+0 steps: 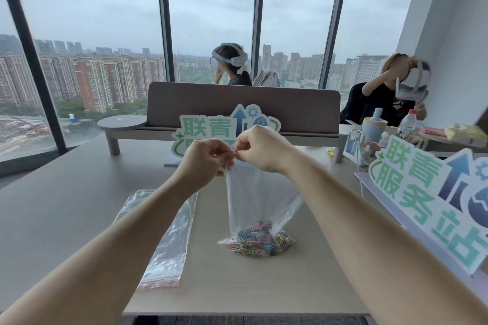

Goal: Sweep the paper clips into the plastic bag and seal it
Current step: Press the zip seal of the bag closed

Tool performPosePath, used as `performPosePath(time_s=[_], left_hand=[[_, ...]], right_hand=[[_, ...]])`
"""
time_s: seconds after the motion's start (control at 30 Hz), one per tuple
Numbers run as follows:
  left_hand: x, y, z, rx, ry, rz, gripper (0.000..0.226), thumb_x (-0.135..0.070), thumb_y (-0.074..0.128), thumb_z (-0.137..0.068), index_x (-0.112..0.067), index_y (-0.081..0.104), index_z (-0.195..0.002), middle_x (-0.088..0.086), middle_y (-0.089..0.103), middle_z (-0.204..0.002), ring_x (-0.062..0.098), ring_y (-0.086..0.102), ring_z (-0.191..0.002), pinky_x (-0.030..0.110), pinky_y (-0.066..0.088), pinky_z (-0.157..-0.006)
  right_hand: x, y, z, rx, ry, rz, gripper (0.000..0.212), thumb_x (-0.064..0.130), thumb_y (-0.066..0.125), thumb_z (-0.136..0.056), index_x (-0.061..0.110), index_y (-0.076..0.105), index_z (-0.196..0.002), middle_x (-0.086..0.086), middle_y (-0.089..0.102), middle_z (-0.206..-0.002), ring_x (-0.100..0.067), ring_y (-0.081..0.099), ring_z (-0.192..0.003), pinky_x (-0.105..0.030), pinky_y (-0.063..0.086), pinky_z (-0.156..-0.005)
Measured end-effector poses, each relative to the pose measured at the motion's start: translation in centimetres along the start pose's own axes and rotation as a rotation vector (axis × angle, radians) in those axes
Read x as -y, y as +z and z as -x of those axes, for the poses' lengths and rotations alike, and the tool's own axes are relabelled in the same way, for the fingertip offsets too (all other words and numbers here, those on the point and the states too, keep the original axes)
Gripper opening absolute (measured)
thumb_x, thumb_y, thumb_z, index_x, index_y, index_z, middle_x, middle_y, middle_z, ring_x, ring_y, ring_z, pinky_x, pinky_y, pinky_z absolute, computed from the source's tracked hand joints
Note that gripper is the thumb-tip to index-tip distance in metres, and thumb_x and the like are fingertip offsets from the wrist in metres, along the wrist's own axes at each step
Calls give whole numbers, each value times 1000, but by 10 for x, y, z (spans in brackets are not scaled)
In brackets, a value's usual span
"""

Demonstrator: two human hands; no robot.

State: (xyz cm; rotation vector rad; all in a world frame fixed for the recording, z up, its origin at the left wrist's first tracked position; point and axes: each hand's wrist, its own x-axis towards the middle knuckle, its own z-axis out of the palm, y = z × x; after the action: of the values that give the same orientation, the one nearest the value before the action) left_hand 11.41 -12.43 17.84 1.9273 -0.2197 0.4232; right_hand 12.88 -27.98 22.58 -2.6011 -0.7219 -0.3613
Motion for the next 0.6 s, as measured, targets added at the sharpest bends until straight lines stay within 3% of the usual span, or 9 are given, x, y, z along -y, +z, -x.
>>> performPosePath(time_s=[0.33, 0.6], left_hand=[[-1, 0, 2, -27, 12, -51, 23, -2, 64, -90, -15, 67, -70, 3, 70, -66, 13, 63, -60, 25, 55, -57], [1, -1, 2, -61, -9, -25, 23, -2, 63, -90, -13, 68, -71, 8, 73, -71, 17, 66, -62, 28, 57, -58]], right_hand=[[-1, 2, 10, -73, -95, 154, 18, 25, 52, -92, 18, 68, -93, -3, 68, -92, -25, 55, -83, -32, 34, -77], [-19, 4, 19, -143, -105, 178, 15, 27, 47, -96, 24, 55, -84, 5, 65, -94, -15, 46, -77, -36, 35, -89]])
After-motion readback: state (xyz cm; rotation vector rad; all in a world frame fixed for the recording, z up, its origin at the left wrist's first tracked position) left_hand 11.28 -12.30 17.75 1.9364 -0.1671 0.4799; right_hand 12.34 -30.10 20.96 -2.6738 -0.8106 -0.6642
